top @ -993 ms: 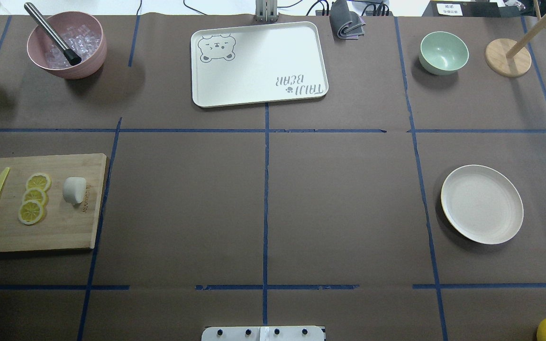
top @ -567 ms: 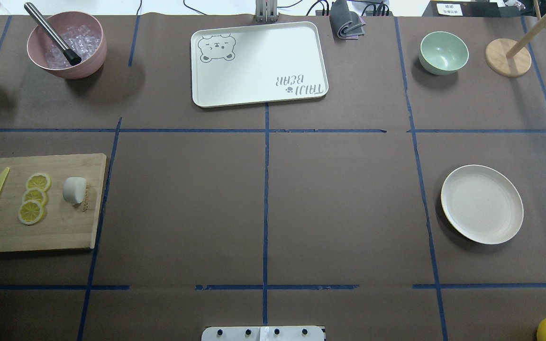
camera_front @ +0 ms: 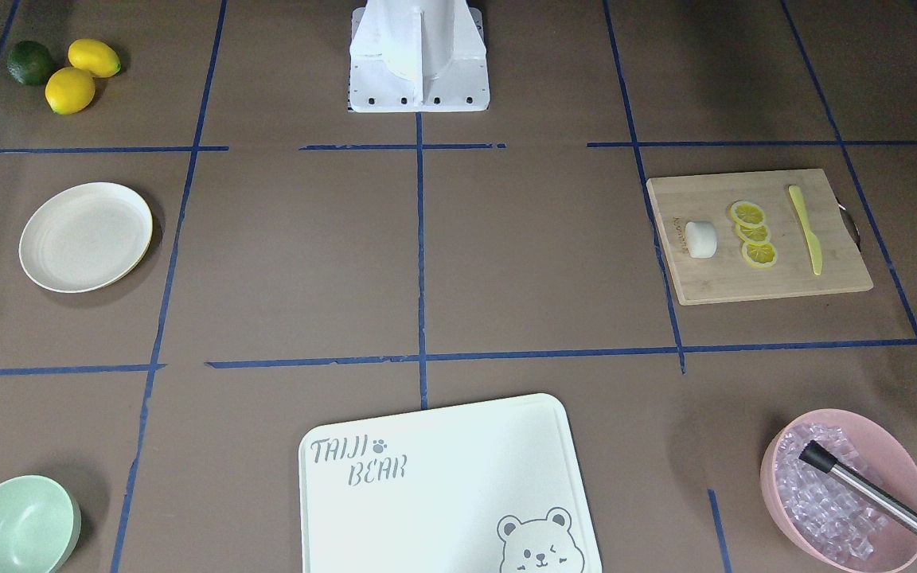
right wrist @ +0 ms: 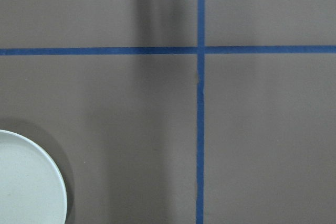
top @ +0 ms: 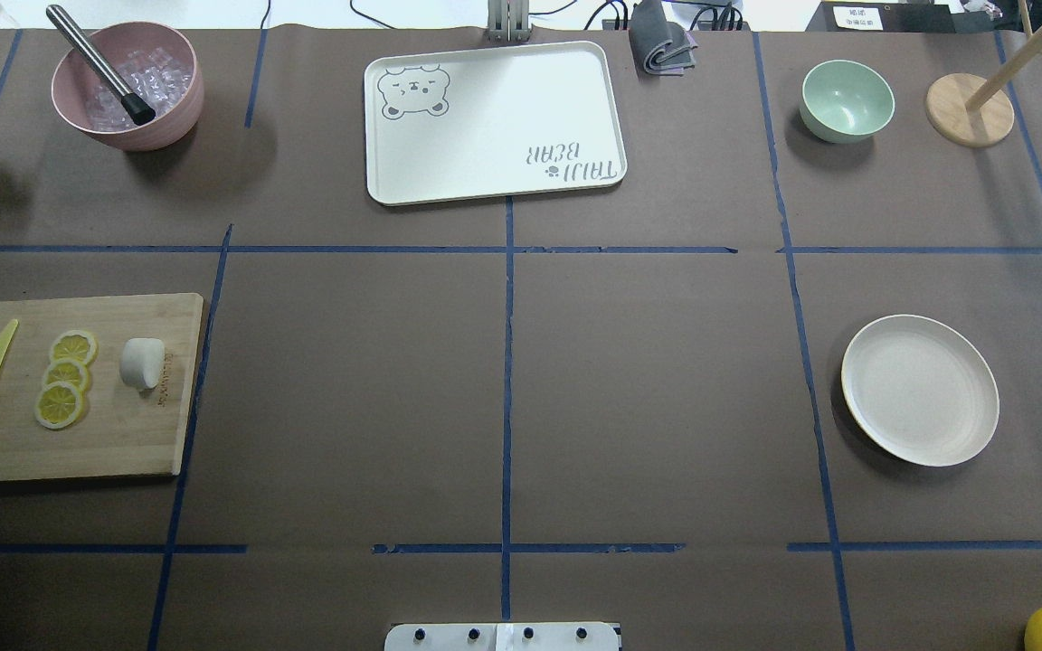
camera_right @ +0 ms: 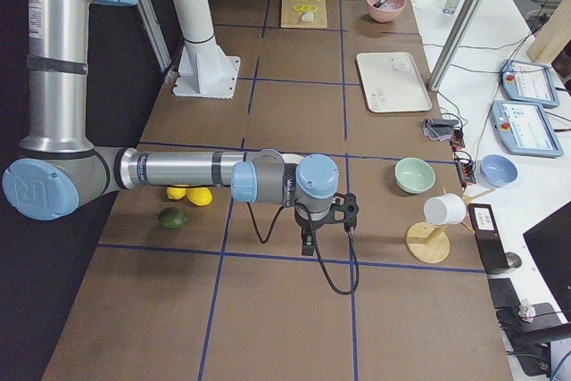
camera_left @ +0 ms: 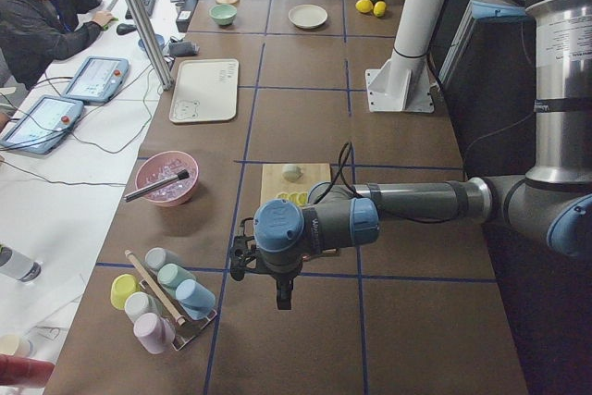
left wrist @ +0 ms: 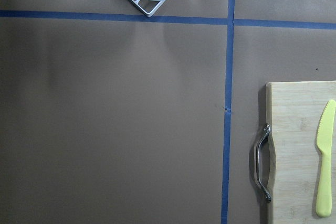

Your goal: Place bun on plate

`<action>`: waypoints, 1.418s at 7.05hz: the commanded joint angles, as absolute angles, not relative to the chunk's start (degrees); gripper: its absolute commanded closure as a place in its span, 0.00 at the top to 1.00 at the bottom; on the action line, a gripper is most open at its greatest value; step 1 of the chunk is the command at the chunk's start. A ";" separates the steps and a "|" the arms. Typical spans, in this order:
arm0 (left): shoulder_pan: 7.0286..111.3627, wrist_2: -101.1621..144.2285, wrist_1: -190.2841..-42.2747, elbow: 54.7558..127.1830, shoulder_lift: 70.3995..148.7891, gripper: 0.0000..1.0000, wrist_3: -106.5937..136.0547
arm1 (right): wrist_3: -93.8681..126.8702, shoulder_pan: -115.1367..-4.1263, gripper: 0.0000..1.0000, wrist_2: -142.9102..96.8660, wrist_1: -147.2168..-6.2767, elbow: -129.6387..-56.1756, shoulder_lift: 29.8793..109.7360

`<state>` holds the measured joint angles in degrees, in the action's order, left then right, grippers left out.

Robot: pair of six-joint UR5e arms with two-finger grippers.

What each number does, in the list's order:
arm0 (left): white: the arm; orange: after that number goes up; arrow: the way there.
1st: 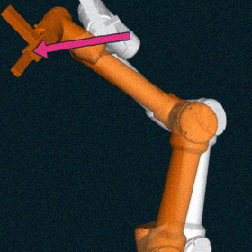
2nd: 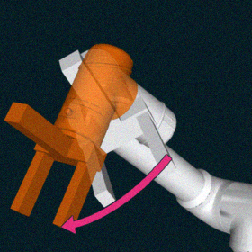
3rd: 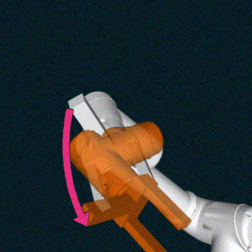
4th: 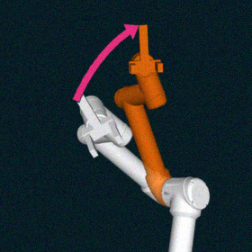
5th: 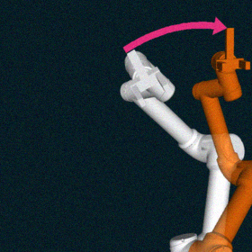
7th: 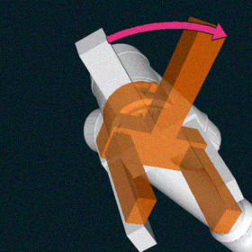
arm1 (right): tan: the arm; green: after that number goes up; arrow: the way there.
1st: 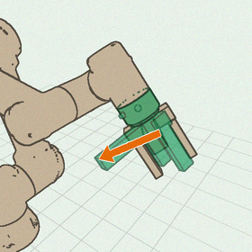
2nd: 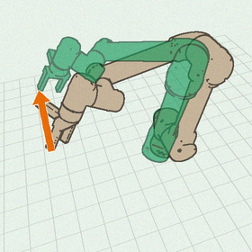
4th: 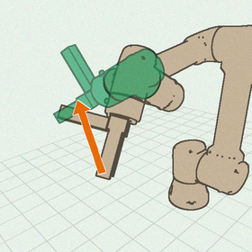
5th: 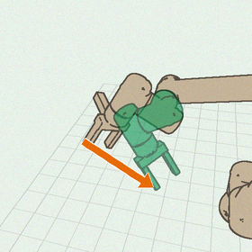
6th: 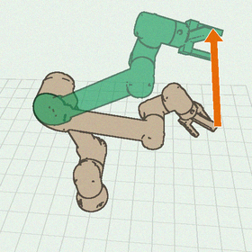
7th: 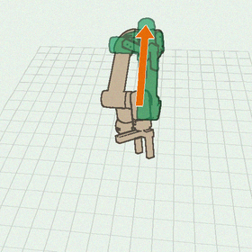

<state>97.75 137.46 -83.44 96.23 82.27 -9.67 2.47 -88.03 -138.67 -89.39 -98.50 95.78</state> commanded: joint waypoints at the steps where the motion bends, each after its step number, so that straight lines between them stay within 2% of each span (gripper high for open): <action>1: 97.74 137.46 -83.32 96.24 82.18 1.00 -9.67 | 6.47 -81.95 1.00 -139.48 -79.50 -98.79 96.58; 4: 97.73 137.46 -83.67 96.33 82.27 1.00 -9.67 | 33.57 -69.47 0.99 -137.29 -53.07 -98.26 102.20; 6: 97.73 137.46 -83.67 96.42 82.27 1.00 -9.67 | 44.77 -61.91 0.98 -131.07 -40.23 -94.25 104.06; 9: 97.73 137.46 -83.50 96.42 82.27 1.00 -9.67 | 51.85 -52.92 0.95 -124.99 -34.72 -91.50 103.80; 10: 97.73 137.46 -83.58 96.42 82.27 1.00 -9.67 | 52.03 -52.04 0.87 -124.98 -34.72 -91.49 103.80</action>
